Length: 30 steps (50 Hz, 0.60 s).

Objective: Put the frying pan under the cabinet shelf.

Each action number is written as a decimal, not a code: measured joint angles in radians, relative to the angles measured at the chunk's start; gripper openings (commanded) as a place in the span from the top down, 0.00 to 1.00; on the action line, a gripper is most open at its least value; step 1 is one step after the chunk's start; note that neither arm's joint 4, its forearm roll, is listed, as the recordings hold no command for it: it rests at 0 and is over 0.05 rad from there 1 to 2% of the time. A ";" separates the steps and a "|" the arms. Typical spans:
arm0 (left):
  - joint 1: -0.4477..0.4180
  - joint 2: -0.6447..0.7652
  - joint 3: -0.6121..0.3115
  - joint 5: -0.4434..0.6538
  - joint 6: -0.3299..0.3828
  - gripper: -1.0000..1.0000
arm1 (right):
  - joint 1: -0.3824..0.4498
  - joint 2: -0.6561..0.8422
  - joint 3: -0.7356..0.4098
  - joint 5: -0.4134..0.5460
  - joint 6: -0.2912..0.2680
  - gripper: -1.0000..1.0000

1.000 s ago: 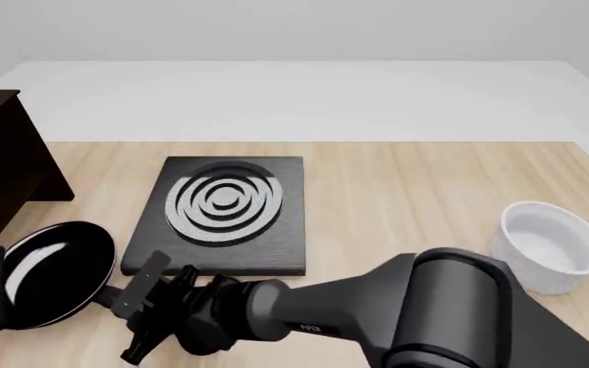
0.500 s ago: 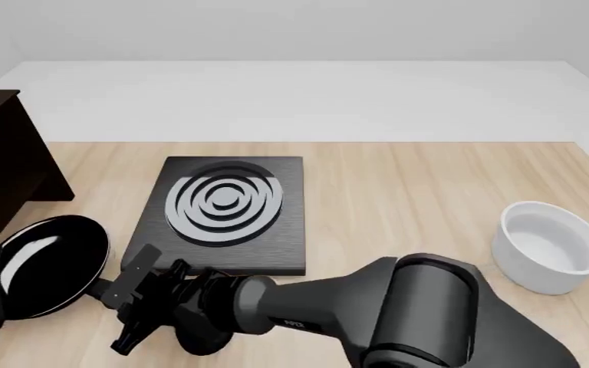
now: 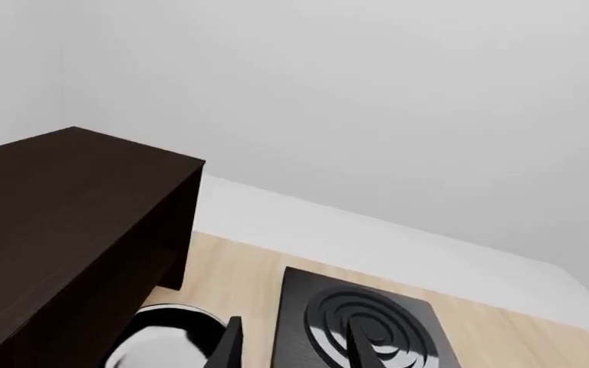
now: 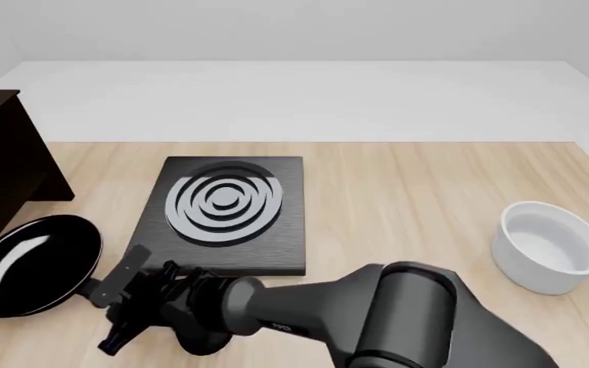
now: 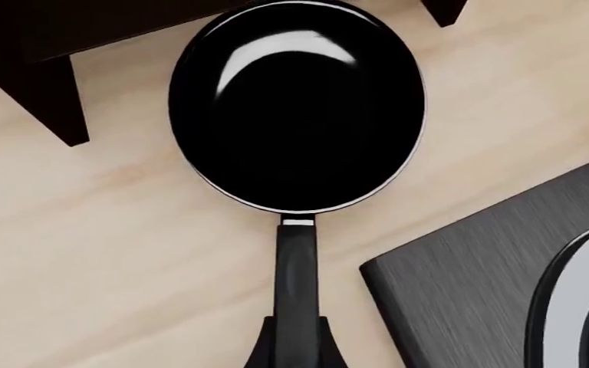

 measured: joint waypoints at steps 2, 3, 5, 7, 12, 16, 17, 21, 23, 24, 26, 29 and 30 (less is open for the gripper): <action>0.001 0.000 -0.001 0.001 -0.001 0.00 | 0.002 0.004 -0.008 0.003 0.000 1.00; 0.001 0.000 -0.001 0.002 -0.001 0.00 | 0.002 0.007 -0.012 0.004 0.000 1.00; 0.001 0.000 -0.002 0.002 -0.002 0.00 | 0.004 0.011 -0.020 0.007 0.000 1.00; 0.002 0.000 -0.002 0.003 -0.003 0.00 | 0.006 0.016 -0.029 0.012 0.000 1.00; 0.004 0.000 -0.001 0.003 -0.006 0.00 | 0.010 0.028 -0.053 0.023 0.001 1.00; 0.007 0.000 0.001 0.002 -0.007 0.00 | 0.016 0.038 -0.072 0.031 0.002 1.00; 0.007 0.000 0.002 0.001 -0.008 0.00 | 0.017 0.040 -0.077 0.033 0.002 1.00; 0.010 0.000 0.006 -0.001 -0.009 0.00 | 0.023 0.051 -0.100 0.045 0.001 1.00; 0.010 0.000 0.007 -0.003 -0.010 0.00 | 0.025 0.057 -0.112 0.053 0.000 1.00; 0.010 0.000 0.008 -0.003 -0.010 0.00 | 0.027 0.060 -0.118 0.056 -0.001 1.00; 0.010 0.000 0.010 -0.004 -0.009 0.00 | 0.030 0.065 -0.131 0.065 -0.004 1.00; 0.009 0.000 0.011 -0.006 -0.007 0.00 | 0.034 0.074 -0.154 0.081 -0.009 1.00; 0.008 0.000 0.011 -0.006 -0.006 0.00 | 0.036 0.077 -0.161 0.086 -0.011 1.00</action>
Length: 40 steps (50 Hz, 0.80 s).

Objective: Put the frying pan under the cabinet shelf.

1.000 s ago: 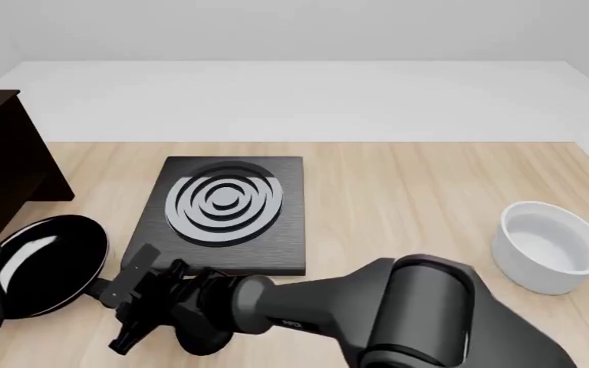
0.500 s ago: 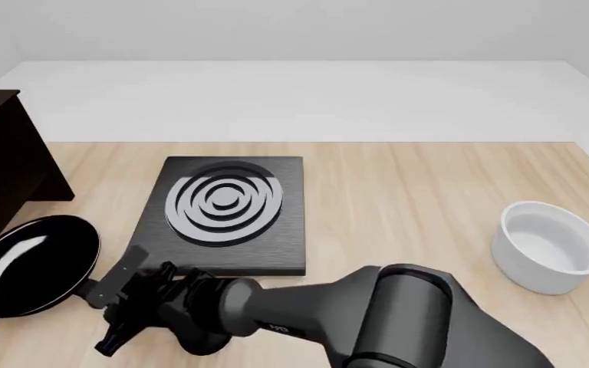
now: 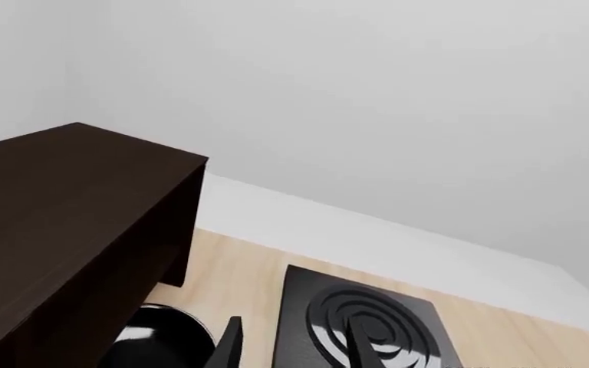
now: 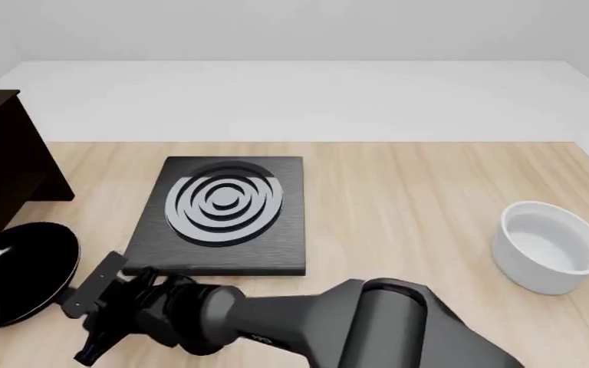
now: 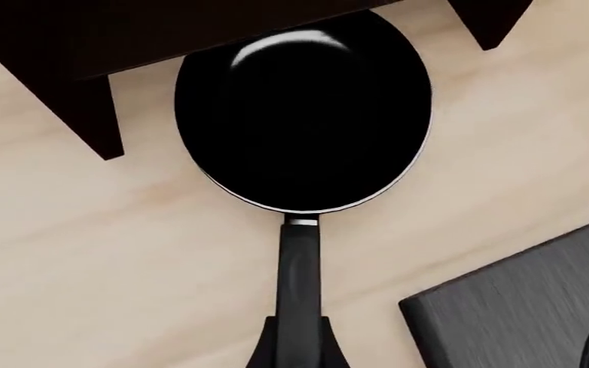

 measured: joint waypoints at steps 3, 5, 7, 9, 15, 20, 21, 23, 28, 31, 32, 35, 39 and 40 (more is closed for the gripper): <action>-0.002 0.000 0.000 0.000 0.002 0.00 | 0.007 0.010 -0.026 0.019 -0.007 1.00; -0.003 0.000 0.000 0.000 0.003 0.00 | 0.012 0.018 -0.045 0.031 -0.011 1.00; -0.005 0.000 -0.001 0.001 0.004 0.00 | 0.016 0.027 -0.066 0.044 -0.015 1.00; -0.006 0.000 -0.002 0.002 0.005 0.00 | 0.021 0.035 -0.084 0.054 -0.018 1.00; -0.009 0.000 -0.006 0.003 0.005 0.00 | 0.037 0.062 -0.140 0.083 -0.027 1.00; -0.011 0.000 -0.008 0.005 0.005 0.00 | 0.046 0.090 -0.200 0.115 -0.035 1.00; -0.012 0.000 -0.009 0.005 0.005 0.00 | 0.047 0.096 -0.214 0.122 -0.037 1.00; -0.013 0.000 -0.010 0.005 0.005 0.00 | 0.049 0.111 -0.244 0.138 -0.042 1.00; -0.015 0.000 -0.010 0.005 0.004 0.00 | 0.054 0.154 -0.339 0.189 -0.056 1.00; -0.015 0.000 -0.011 0.005 0.004 0.00 | 0.056 0.184 -0.408 0.227 -0.064 1.00; -0.014 0.000 -0.011 0.005 0.004 0.00 | 0.056 0.195 -0.432 0.241 -0.068 1.00; -0.014 0.000 -0.011 0.003 0.003 0.00 | 0.055 0.241 -0.530 0.297 -0.081 1.00; -0.011 0.000 -0.011 0.002 0.001 0.00 | 0.053 0.300 -0.660 0.371 -0.098 1.00; -0.011 0.000 -0.012 0.002 0.000 0.00 | 0.052 0.311 -0.686 0.387 -0.102 1.00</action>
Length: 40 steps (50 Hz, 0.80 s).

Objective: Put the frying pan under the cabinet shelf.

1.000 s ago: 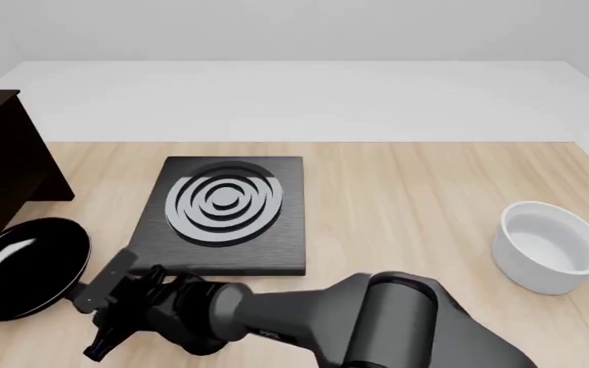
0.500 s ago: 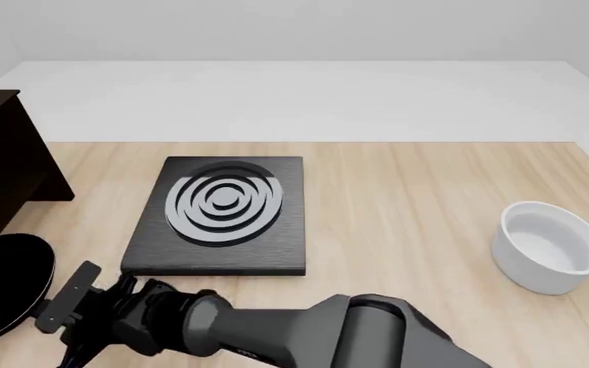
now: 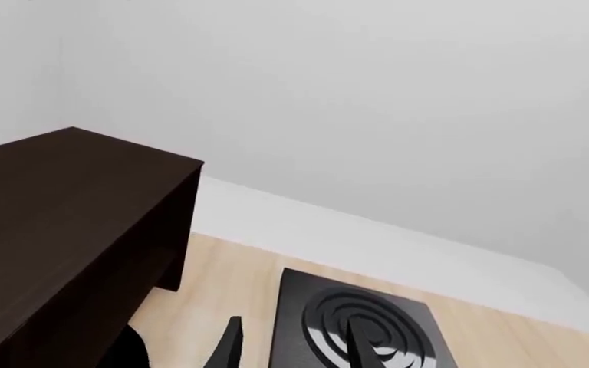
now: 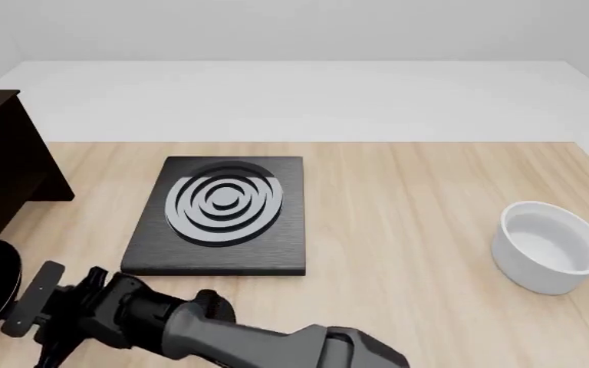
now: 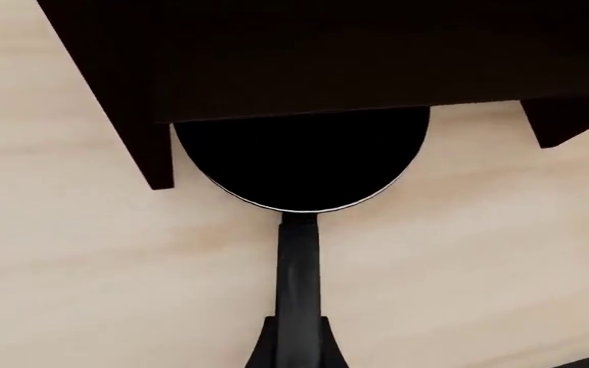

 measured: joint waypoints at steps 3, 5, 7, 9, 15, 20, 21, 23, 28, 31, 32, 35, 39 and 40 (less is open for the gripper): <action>0.001 0.000 -0.001 -0.001 -0.002 0.00 | -0.001 0.027 -0.064 0.039 -0.012 1.00; 0.002 0.000 -0.001 -0.001 -0.003 0.00 | -0.002 0.041 -0.099 0.060 -0.022 1.00; 0.003 0.000 -0.002 -0.002 -0.004 0.00 | -0.002 0.053 -0.127 0.077 -0.029 0.00; 0.003 0.000 -0.002 -0.003 -0.005 0.00 | -0.003 0.064 -0.149 0.092 -0.036 0.00; 0.002 0.000 -0.006 -0.004 -0.007 0.00 | -0.003 0.090 -0.192 0.124 -0.044 0.00; 0.000 0.000 -0.011 -0.004 -0.008 0.00 | 0.001 0.100 -0.213 0.141 -0.042 0.00; 0.000 0.000 -0.011 -0.004 -0.008 0.00 | 0.001 0.101 -0.216 0.144 -0.042 0.00; 0.000 0.000 -0.013 -0.003 -0.009 0.00 | 0.003 0.104 -0.221 0.149 -0.041 0.00; -0.001 0.000 -0.016 -0.002 -0.009 0.00 | 0.009 0.106 -0.230 0.159 -0.036 0.00; -0.002 0.000 -0.017 -0.001 -0.010 0.00 | 0.014 0.105 -0.234 0.164 -0.032 0.00; -0.002 0.000 -0.017 -0.001 -0.010 0.00 | 0.016 0.103 -0.235 0.165 -0.029 0.00; -0.004 0.000 -0.019 -0.001 -0.010 0.00 | 0.022 0.096 -0.237 0.168 -0.024 0.00; -0.007 0.000 -0.019 0.000 -0.011 0.00 | 0.028 0.046 -0.152 0.127 -0.019 0.00; -0.008 0.000 -0.019 0.000 -0.011 0.00 | 0.030 0.027 -0.119 0.111 -0.017 0.00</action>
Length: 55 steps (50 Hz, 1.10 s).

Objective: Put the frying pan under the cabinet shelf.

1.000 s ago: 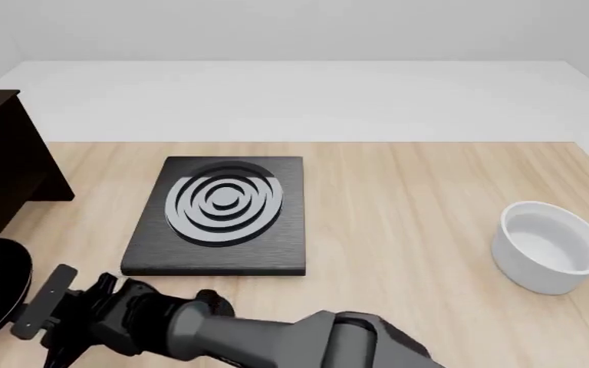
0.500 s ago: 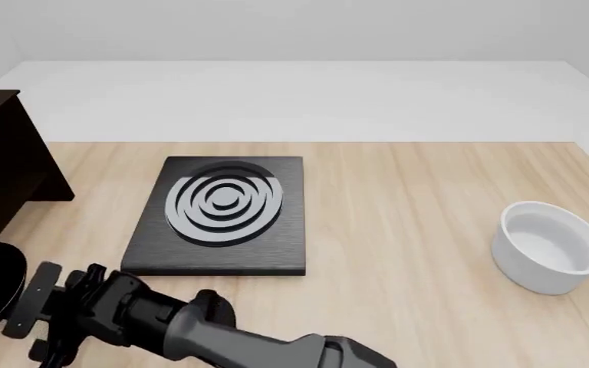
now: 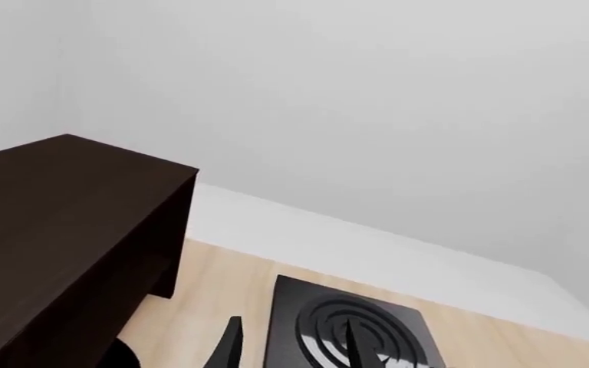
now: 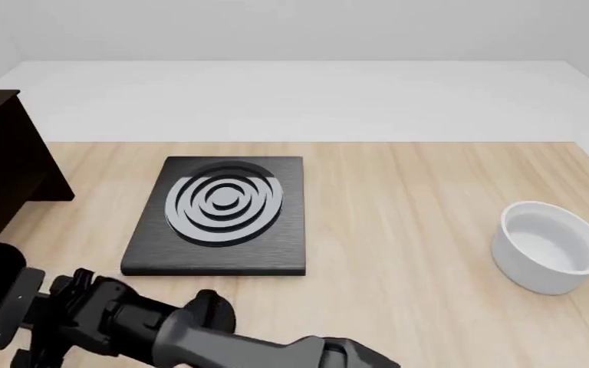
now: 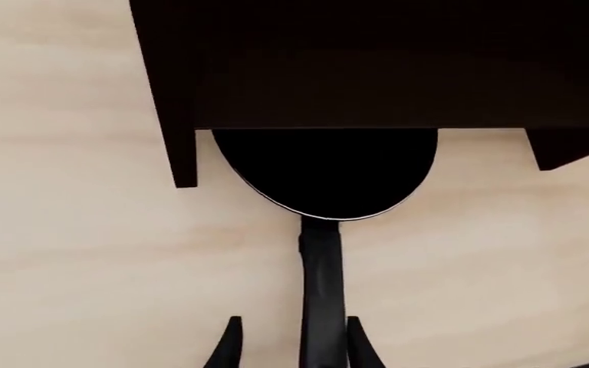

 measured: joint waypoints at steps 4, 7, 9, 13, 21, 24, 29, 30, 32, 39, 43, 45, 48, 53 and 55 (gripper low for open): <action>-0.003 0.000 -0.001 0.000 0.000 0.00 | 0.007 -0.068 0.120 -0.058 0.008 0.00; -0.006 0.000 -0.001 0.000 0.000 0.00 | 0.011 -0.110 0.195 -0.093 0.010 0.00; -0.008 0.000 -0.002 0.001 0.000 0.00 | 0.013 -0.134 0.239 -0.113 0.011 0.00; -0.012 0.000 -0.004 0.001 0.001 0.00 | 0.015 -0.176 0.316 -0.148 0.011 0.00; -0.020 0.000 -0.006 -0.002 0.001 0.00 | 0.020 -0.255 0.470 -0.222 0.021 0.00; -0.023 0.000 -0.006 -0.004 0.001 0.00 | 0.021 -0.278 0.518 -0.248 0.026 0.00; -0.027 0.000 -0.006 -0.007 0.002 0.00 | 0.022 -0.312 0.587 -0.286 0.035 0.00; -0.027 0.000 -0.007 -0.007 0.002 0.00 | 0.022 -0.318 0.599 -0.292 0.037 0.00; -0.028 0.000 -0.007 -0.008 0.002 0.00 | 0.023 -0.333 0.625 -0.306 0.040 0.00; -0.031 0.000 -0.006 -0.009 0.005 0.00 | 0.028 -0.376 0.708 -0.350 0.046 0.00; -0.033 0.000 -0.006 -0.009 0.007 0.00 | 0.028 -0.395 0.745 -0.368 0.048 0.00; -0.033 0.000 -0.006 -0.008 0.008 0.00 | 0.027 -0.403 0.760 -0.375 0.048 0.00; -0.035 0.000 -0.006 -0.008 0.009 0.00 | 0.026 -0.415 0.782 -0.383 0.047 0.00; -0.037 0.000 -0.005 -0.008 0.012 0.00 | 0.023 -0.433 0.811 -0.393 0.045 0.00; -0.037 0.000 -0.006 -0.008 0.013 0.00 | 0.022 -0.440 0.822 -0.396 0.044 0.00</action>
